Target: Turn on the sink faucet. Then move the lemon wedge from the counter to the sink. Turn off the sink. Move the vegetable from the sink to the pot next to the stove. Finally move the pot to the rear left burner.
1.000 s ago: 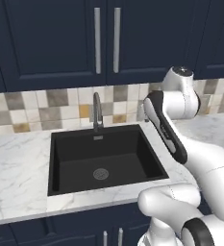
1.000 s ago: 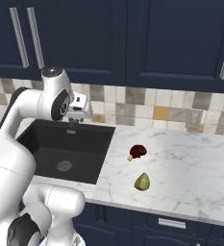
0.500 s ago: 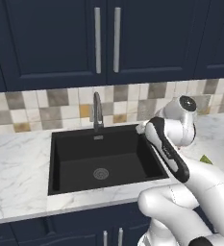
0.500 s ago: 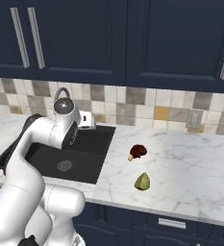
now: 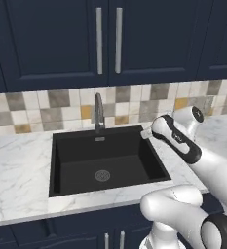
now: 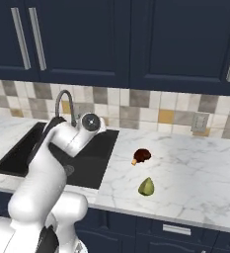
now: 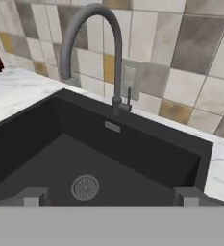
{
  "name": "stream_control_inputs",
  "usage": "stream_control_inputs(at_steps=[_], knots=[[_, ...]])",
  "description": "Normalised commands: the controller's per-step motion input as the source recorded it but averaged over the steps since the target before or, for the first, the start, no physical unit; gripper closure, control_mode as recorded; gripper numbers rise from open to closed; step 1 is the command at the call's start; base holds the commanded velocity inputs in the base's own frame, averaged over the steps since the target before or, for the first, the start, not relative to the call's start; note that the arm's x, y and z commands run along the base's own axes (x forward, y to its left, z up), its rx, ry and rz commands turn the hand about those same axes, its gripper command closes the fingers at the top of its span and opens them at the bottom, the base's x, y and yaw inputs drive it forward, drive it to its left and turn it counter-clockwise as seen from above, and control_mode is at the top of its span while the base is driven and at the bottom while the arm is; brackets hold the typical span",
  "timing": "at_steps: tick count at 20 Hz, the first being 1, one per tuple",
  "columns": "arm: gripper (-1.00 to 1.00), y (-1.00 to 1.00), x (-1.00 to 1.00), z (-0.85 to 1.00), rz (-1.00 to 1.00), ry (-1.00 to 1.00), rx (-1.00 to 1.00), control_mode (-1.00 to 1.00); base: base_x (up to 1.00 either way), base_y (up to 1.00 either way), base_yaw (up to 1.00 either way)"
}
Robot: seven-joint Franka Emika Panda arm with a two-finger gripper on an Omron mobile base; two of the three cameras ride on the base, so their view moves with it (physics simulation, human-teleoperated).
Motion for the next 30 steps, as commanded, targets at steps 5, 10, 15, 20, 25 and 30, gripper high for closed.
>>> stream_control_inputs(at_steps=[5,10,15,20,25,30], knots=[[-1.0,0.07,0.7,0.0,0.29,-0.02,0.0,-1.0,0.0,0.0,0.0],[-1.0,-0.04,0.44,-0.04,0.08,0.0,0.01,-1.0,0.0,0.0,0.0],[-1.0,0.02,0.41,-0.12,0.03,-0.1,0.0,-1.0,0.0,0.0,0.0],[-1.0,0.04,0.17,-0.07,0.05,-0.07,0.0,-1.0,0.0,0.0,0.0],[-1.0,0.26,0.18,-0.13,0.07,-0.06,-0.01,-1.0,0.0,0.0,0.0],[-1.0,0.2,0.21,-0.05,0.05,-0.05,0.0,-1.0,0.0,0.0,0.0]])
